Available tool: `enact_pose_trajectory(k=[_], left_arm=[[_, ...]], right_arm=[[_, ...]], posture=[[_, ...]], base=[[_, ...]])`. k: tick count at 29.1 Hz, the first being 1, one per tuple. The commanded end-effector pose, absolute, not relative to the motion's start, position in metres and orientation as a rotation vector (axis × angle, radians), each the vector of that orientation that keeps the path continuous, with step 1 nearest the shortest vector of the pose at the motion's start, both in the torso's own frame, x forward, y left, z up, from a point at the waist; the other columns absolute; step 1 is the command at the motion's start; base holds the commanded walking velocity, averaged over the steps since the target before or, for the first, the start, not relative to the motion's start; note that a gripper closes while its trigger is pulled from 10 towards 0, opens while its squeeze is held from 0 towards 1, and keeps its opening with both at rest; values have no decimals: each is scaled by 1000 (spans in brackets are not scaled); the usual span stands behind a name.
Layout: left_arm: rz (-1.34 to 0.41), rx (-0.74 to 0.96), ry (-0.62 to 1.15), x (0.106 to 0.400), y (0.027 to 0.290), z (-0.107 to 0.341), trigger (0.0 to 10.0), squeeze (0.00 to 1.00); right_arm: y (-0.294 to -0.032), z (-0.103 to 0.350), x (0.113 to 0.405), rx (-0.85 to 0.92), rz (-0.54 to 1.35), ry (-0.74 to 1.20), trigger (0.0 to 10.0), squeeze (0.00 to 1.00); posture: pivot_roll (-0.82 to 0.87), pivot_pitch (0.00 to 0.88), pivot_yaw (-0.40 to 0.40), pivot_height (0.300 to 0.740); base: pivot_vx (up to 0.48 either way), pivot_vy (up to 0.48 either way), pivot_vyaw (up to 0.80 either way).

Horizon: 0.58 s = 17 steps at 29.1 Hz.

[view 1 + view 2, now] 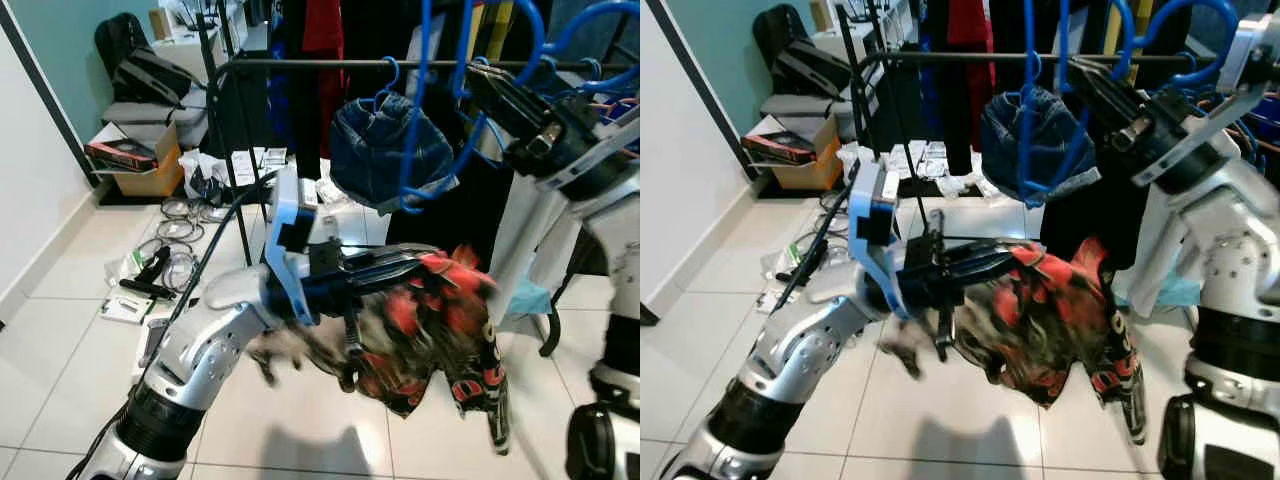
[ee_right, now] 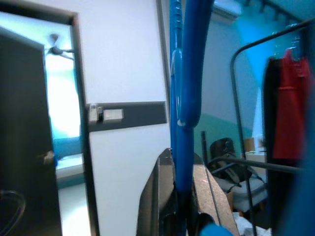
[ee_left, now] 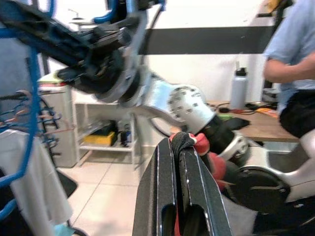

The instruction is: Hang hanger

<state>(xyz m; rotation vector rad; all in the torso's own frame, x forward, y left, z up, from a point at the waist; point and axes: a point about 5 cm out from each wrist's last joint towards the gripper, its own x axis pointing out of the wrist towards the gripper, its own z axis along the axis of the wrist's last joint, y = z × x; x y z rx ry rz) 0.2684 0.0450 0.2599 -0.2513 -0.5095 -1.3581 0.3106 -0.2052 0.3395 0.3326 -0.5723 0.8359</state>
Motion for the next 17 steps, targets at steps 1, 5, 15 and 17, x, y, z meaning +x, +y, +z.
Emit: enact_pose_trajectory(k=[1,5,15,17], left_arm=[[-1279,-259,-490,278,36,258,0,0],[-1091,-237,-477,299,38,256,0,0],[-270,-99,-101,341,169,178,10000,0],[-202,-123,-17,338,181,155,10000,0]], right_arm=[[-185,328,314,489,905,-576,0,0],[-174,319,318,611,904,-582,0,0],[-247,225,348,336,255,-182,10000,0],[-249,202,344,290,218,-105,10000,0]], posture=[[-77,53,52,740],[-68,48,52,740],[-46,43,46,740],[-40,43,44,740]], base=[[0,0,0],[0,0,0],[0,0,0],[0,0,0]])
